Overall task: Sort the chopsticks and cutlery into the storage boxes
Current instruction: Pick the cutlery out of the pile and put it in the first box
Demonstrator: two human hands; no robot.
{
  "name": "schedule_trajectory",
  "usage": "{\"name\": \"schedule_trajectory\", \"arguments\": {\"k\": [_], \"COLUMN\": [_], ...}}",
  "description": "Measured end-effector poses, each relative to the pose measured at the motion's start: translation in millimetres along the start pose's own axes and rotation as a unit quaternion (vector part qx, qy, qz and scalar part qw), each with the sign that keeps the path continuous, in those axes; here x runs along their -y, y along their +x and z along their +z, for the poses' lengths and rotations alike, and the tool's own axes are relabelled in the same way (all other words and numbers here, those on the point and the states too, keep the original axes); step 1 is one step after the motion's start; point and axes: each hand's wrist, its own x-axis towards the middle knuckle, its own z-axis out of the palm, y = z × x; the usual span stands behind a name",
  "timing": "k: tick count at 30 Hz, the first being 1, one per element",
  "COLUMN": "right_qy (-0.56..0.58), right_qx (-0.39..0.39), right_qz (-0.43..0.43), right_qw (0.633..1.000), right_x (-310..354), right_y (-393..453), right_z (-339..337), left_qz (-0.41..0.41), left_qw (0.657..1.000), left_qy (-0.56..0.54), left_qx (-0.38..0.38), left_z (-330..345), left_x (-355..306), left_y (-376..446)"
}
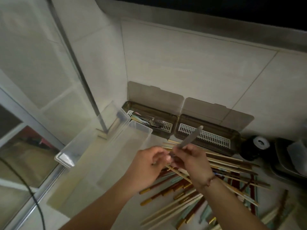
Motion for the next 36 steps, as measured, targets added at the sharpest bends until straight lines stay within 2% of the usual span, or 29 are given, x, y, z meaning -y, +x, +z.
{"name": "schedule_trajectory", "arguments": {"k": [3, 5, 6, 7, 8, 9, 10, 11, 12, 13, 14, 15, 16, 19, 20, 21, 24, 29, 32, 36], "right_qy": [0.079, 0.115, 0.11, 0.052, -0.059, -0.198, -0.331, -0.436, -0.517, -0.575, -0.618, -0.644, -0.647, -0.547, -0.521, -0.513, -0.539, -0.576, -0.604, -0.604], "right_qx": [0.025, 0.014, -0.024, -0.093, -0.174, -0.221, -0.219, -0.172, -0.112, -0.057, -0.011, 0.023, 0.048, 0.061, 0.048, 0.029, -0.008, 0.021, 0.056, 0.077], "right_qz": [0.021, 0.019, -0.005, -0.058, -0.128, -0.222, -0.323, -0.396, -0.431, -0.437, -0.417, -0.383, -0.352, -0.249, -0.217, -0.192, -0.126, -0.059, -0.045, -0.043], "right_qw": [0.996, 0.993, 0.994, 0.993, 0.975, 0.929, 0.859, 0.789, 0.731, 0.69, 0.666, 0.662, 0.674, 0.797, 0.824, 0.836, 0.833, 0.815, 0.794, 0.792], "right_x": [15.1, 20.2, 22.7, 23.5, 26.4, 27.7, 28.4, 29.5, 31.9, 32.5, 35.5, 37.8, 40.1, 43.5, 44.1, 44.7, 43.1, 31.4, 20.5, 11.1], "right_y": [16.3, 26.0, 30.8, 37.3, 44.3, 53.0, 62.9, 74.6, 86.5, 99.6, 108.8, 117.8, 125.9, 146.3, 153.3, 161.3, 184.1, 207.0, 212.6, 219.5], "right_z": [21.6, 29.4, 31.0, 29.3, 26.1, 20.7, 16.4, 14.9, 16.1, 18.2, 23.6, 28.3, 32.6, 40.4, 41.8, 42.6, 48.6, 72.8, 80.6, 81.5], "left_qz": [-0.006, -0.013, -0.013, -0.013, -0.014, -0.015, -0.012, -0.009, -0.005, 0.0, 0.004, 0.009, 0.018, 0.038, 0.041, 0.042, 0.052, 0.042, 0.029, 0.004], "left_qw": [0.997, 0.997, 0.997, 0.997, 0.996, 0.994, 0.992, 0.989, 0.987, 0.985, 0.982, 0.979, 0.978, 0.979, 0.978, 0.974, 0.968, 0.982, 0.987, 0.989], "left_qy": [-0.019, -0.007, 0.014, 0.041, 0.069, 0.097, 0.124, 0.144, 0.158, 0.173, 0.187, 0.198, 0.207, 0.199, 0.199, 0.209, 0.205, 0.15, 0.131, 0.122], "left_qx": [-0.075, -0.079, -0.072, -0.061, -0.048, -0.041, -0.035, -0.03, -0.027, -0.028, -0.032, -0.036, -0.035, -0.024, -0.042, -0.072, -0.133, -0.109, -0.092, -0.079], "left_z": [-16.2, -35.1, -45.0, -54.1, -63.2, -71.4, -77.8, -82.4, -85.9, -87.9, -88.6, -88.8, -88.2, -86.7, -86.9, -87.9, -91.7, -88.8, -85.8, -84.8], "left_x": [11.9, 18.1, 22.5, 29.0, 36.1, 42.4, 47.4, 50.6, 51.9, 51.6, 50.9, 50.3, 51.0, 55.8, 58.7, 60.4, 65.5, 73.7, 77.8, 78.0], "left_y": [13.9, 28.3, 37.1, 47.3, 58.3, 70.5, 82.3, 93.7, 104.4, 114.6, 124.1, 132.7, 140.8, 157.8, 160.6, 162.5, 161.6, 149.1, 145.2, 141.6]}}
